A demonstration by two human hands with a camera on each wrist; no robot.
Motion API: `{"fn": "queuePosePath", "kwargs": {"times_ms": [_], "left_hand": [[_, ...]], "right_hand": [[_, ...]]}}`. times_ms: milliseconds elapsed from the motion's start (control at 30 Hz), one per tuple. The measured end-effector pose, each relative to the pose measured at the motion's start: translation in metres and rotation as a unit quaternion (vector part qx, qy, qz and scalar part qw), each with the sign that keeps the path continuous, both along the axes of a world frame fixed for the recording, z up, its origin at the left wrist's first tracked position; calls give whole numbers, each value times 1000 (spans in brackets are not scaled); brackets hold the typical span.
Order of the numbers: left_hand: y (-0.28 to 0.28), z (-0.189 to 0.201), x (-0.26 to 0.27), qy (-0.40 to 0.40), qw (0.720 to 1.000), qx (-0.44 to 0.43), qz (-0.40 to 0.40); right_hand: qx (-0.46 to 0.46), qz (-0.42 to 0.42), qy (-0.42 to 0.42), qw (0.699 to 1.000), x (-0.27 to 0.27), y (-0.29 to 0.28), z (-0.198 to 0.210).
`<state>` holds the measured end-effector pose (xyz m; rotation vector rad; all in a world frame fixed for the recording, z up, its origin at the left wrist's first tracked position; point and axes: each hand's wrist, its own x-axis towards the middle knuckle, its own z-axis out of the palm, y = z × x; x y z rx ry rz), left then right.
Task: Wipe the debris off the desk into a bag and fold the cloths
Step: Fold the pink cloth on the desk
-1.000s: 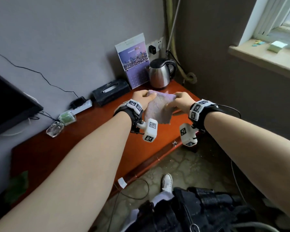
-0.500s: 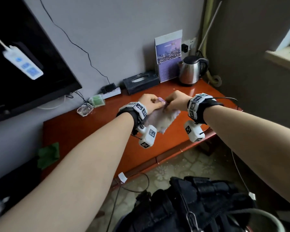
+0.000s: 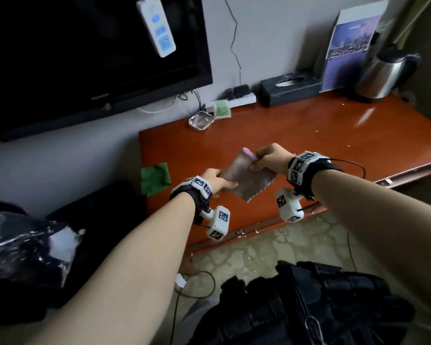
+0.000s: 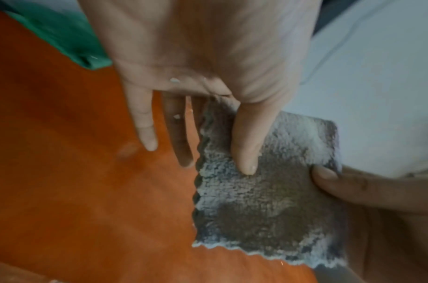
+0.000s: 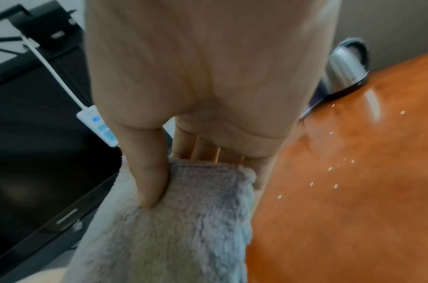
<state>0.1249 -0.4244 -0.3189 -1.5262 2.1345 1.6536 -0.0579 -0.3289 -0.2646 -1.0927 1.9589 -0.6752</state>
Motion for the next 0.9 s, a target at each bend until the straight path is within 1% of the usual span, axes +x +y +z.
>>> {"fn": "queuePosePath", "kwargs": {"times_ms": [167, 267, 367, 533, 733, 800, 900], "left_hand": [[-19, -16, 81, 51, 989, 55, 124], [-23, -27, 118, 74, 970, 78, 218], [-21, -36, 148, 99, 949, 103, 281], [-21, -50, 183, 104, 930, 103, 338], [-35, -68, 207, 53, 919, 87, 382], [-45, -75, 211, 30, 915, 87, 392], [-65, -83, 212, 9, 910, 87, 405]], "right_hand": [[21, 4, -18, 1000, 70, -32, -18], [50, 3, -42, 998, 104, -45, -29], [75, 13, -69, 995, 130, -57, -42], [104, 15, -114, 988, 169, -73, -67], [163, 26, -160, 973, 198, -93, -96], [191, 27, -182, 964, 204, -103, -103], [219, 37, -188, 957, 210, -120, -113]]}}
